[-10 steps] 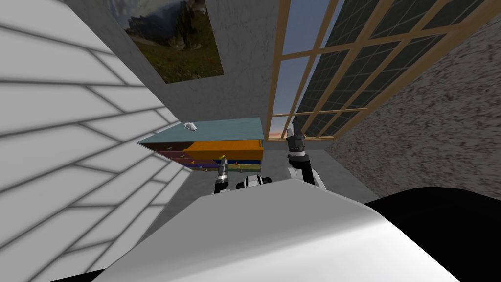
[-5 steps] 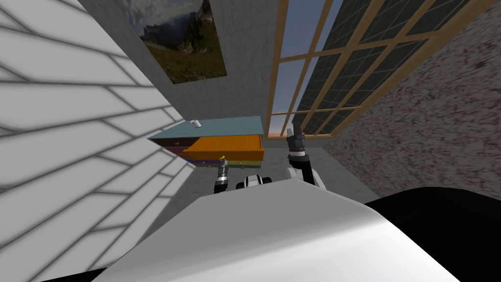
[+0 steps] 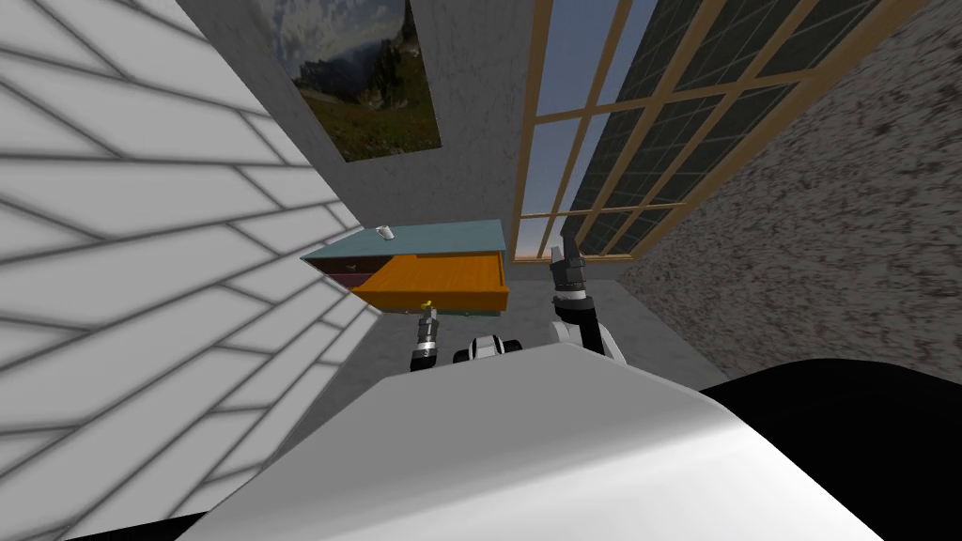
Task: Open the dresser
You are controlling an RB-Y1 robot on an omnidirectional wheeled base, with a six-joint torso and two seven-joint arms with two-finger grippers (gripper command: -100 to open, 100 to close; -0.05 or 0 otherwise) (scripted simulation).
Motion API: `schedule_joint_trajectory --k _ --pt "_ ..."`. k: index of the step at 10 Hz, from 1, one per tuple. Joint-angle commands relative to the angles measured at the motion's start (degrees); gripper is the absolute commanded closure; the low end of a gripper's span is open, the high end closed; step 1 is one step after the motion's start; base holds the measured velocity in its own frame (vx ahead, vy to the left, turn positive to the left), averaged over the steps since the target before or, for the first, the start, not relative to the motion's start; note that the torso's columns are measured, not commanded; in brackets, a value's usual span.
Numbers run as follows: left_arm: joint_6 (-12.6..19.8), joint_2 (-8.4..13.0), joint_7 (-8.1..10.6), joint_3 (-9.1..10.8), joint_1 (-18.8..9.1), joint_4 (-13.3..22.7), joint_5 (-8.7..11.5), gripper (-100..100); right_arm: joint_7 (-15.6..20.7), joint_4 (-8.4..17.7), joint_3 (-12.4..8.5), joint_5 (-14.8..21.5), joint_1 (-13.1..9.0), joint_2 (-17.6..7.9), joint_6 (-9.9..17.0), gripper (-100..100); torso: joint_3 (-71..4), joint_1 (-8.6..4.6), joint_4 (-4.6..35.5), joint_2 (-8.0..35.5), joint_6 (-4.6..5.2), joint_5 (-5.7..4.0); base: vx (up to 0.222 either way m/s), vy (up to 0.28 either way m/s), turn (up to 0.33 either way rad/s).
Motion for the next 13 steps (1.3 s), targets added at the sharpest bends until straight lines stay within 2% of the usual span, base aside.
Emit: schedule_joint_trajectory --k 1,3,5,8,9,13 --pt "1.02 0.39 0.23 -0.34 1.48 -2.41 -0.05 -100 0.00 0.00 0.00 0.00 0.00 0.00 0.00 0 0.04 0.15 0.06 0.05 -0.05 0.00 -0.087 0.028 -0.009" --pt "3.04 0.92 0.49 -0.52 3.19 -6.02 -0.04 -100 0.00 0.00 0.00 0.00 0.03 0.00 0.00 0 -0.35 -0.36 -0.01 -0.55 0.10 -0.14 0.036 -0.020 -0.001" --pt "4.05 1.19 0.61 -0.61 4.04 -8.02 -0.03 -100 0.00 -0.01 0.00 0.00 0.03 0.00 -0.01 0 -0.18 -0.33 0.08 -0.23 0.13 -0.14 0.041 -0.016 -0.005" --pt "7.07 1.99 1.00 -0.88 6.61 -13.30 -0.01 -100 0.00 0.00 0.00 0.00 0.02 0.00 0.00 0 0.07 -0.24 0.21 0.17 0.12 -0.12 0.014 -0.010 -0.008" --pt "7.07 1.99 1.00 -0.88 6.61 -13.64 -0.01 -100 0.00 0.00 0.00 0.00 0.02 0.00 0.00 0 0.07 -0.31 0.31 0.22 0.09 -0.21 0.005 -0.009 -0.005" --pt "10.10 2.78 1.38 -1.15 9.18 -19.20 0.01 -100 0.00 0.00 0.00 0.00 0.03 0.00 0.00 0 0.15 -0.53 0.68 0.51 0.07 -0.48 0.011 -0.007 -0.001"
